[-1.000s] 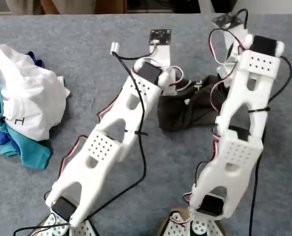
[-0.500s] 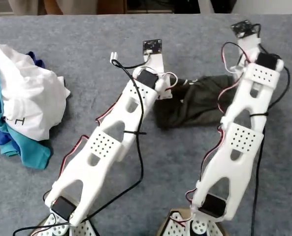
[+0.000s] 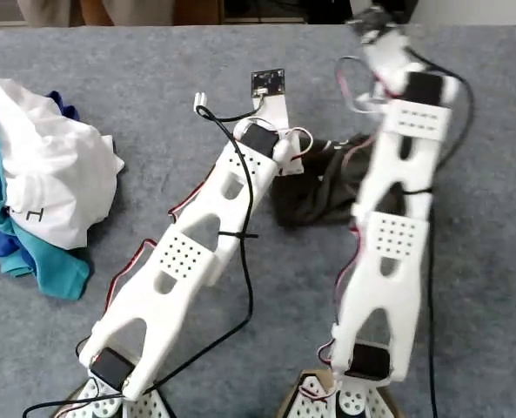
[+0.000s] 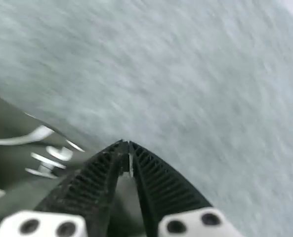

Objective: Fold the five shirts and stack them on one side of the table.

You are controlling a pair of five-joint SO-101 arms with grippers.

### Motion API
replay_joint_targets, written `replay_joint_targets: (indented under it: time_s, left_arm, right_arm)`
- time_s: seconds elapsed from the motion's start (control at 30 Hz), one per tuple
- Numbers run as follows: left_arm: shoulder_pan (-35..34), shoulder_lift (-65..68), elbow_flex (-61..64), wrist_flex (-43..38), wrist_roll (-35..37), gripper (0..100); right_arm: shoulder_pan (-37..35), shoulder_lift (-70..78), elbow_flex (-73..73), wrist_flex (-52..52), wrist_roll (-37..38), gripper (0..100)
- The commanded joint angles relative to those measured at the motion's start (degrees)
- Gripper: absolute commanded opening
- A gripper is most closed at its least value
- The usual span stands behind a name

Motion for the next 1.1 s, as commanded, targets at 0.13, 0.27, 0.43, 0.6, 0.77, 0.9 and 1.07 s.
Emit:
replay_joint_targets:
  time_s: [0.13,0.27,0.43,0.6,0.77,0.9,1.07]
  left_arm:
    - [-1.14,-0.75,-2.11,-0.7,0.44,2]
    - [-0.7,-0.92,-2.11,-0.97,0.26,2]
    - [-1.14,-1.01,-2.11,-0.79,0.44,2]
    - [-1.14,-1.01,-2.11,-0.88,0.44,2]
    - [-1.23,-1.01,-2.11,-0.97,0.26,2]
    - [-1.23,-1.01,-2.81,-0.97,0.18,2]
    - [-1.23,-0.57,-4.66,-0.7,0.18,2]
  right_arm:
    - [-0.75,3.03,-0.04,3.08,1.05,0.5]
    - [-0.31,4.88,-0.66,8.09,4.66,0.5]
    - [1.54,3.21,-0.04,10.55,5.36,0.5]
    - [3.74,2.15,4.97,10.55,8.26,0.5]
    - [6.2,-3.65,18.33,10.55,8.62,0.4]
    - [9.36,-11.65,27.74,10.55,8.7,0.2]
    - [12.53,-20.7,38.02,10.46,9.41,0.2]
